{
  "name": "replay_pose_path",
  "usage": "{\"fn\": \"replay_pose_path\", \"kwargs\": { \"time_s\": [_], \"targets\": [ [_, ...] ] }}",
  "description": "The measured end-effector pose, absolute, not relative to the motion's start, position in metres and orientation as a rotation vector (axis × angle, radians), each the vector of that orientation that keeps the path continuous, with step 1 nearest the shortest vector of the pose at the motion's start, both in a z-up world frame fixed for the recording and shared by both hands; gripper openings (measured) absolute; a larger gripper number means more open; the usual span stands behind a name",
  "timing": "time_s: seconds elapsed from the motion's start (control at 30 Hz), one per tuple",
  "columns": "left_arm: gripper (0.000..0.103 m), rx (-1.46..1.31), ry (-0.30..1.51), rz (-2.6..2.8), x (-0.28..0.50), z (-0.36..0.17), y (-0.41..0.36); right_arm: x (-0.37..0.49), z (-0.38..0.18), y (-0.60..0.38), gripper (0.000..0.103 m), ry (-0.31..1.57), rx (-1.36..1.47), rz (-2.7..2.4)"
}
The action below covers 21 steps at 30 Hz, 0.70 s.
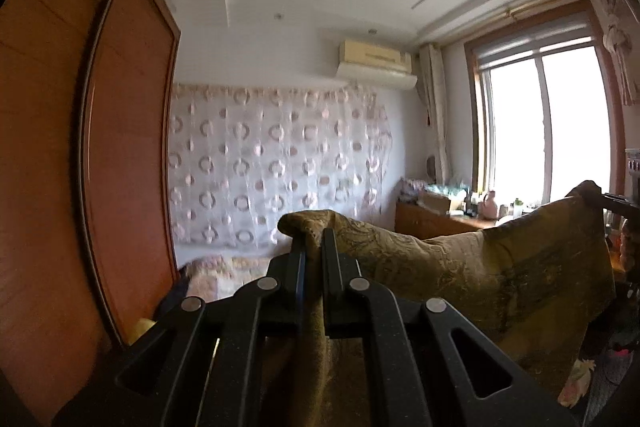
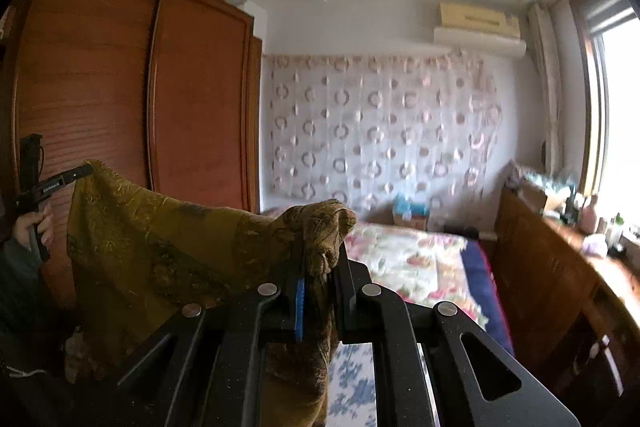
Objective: Fold small clothes
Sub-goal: 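Lift the held shirt high with both grippers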
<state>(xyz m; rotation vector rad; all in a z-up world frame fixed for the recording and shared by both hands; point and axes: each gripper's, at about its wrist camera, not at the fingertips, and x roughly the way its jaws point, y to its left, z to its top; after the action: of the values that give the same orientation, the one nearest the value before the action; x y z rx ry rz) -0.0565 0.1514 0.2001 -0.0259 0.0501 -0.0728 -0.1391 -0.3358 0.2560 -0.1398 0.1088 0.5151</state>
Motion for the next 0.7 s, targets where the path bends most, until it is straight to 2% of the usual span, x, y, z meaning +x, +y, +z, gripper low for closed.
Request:
{"fn": "replay_pose_path", "kwargs": {
  "time_s": [0.23, 0.37, 0.57, 0.7],
  "targets": [
    [0.007, -0.003, -0.019, -0.058, -0.073, 0.224, 0.157, -0.171, 0.29, -0.341, 0.011, 0.004, -0.169, 0.486],
    [0.007, 0.001, -0.018, -0.063, -0.065, 0.22, 0.155, -0.176, 0.288, -0.336, 0.011, -0.018, -0.19, 0.458],
    [0.007, 0.012, 0.072, -0.056, -0.004, 0.197, 0.149, -0.157, 0.259, -0.307, 0.011, 0.034, -0.226, 0.412],
    [0.007, 0.016, 0.167, -0.042, 0.065, 0.158, 0.148, -0.105, 0.237, -0.293, 0.011, 0.13, -0.247, 0.377]
  ]
}}
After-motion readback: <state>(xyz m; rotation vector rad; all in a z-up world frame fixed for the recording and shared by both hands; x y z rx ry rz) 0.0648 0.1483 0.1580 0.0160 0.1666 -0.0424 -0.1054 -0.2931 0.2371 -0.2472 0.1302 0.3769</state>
